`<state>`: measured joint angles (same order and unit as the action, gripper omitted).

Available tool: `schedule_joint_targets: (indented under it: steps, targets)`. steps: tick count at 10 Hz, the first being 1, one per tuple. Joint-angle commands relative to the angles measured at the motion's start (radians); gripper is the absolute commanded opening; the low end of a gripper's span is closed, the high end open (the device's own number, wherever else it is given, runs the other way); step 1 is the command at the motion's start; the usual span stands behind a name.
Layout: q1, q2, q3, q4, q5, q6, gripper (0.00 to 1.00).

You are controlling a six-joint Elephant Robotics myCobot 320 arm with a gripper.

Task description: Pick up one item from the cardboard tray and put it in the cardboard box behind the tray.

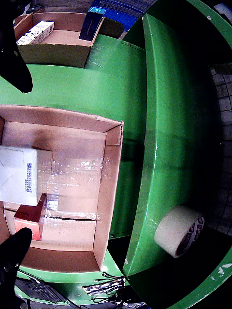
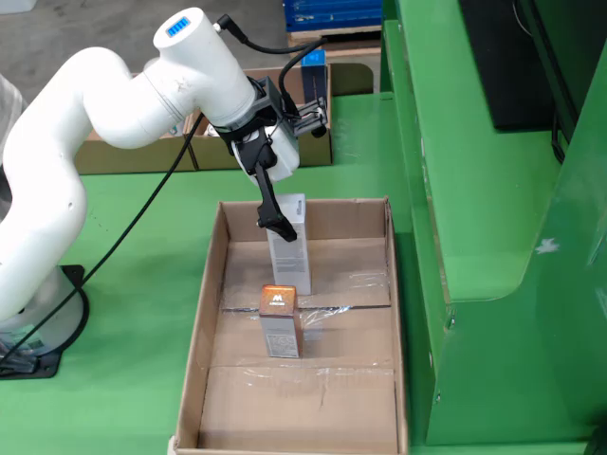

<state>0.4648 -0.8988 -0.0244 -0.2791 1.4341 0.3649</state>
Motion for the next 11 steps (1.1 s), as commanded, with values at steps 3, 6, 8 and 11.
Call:
schedule_joint_targets:
  steps: [3,6,8,11]
  targets:
    - [0.0,0.033,0.024,0.011,-0.008,-0.005,1.0]
    - [0.0,0.033,0.024,0.011,-0.008,-0.005,1.0]
    - [-0.003,0.018,0.024,0.017,-0.002,-0.008,1.0]
    - [-0.013,-0.014,0.024,0.022,0.018,-0.008,1.0]
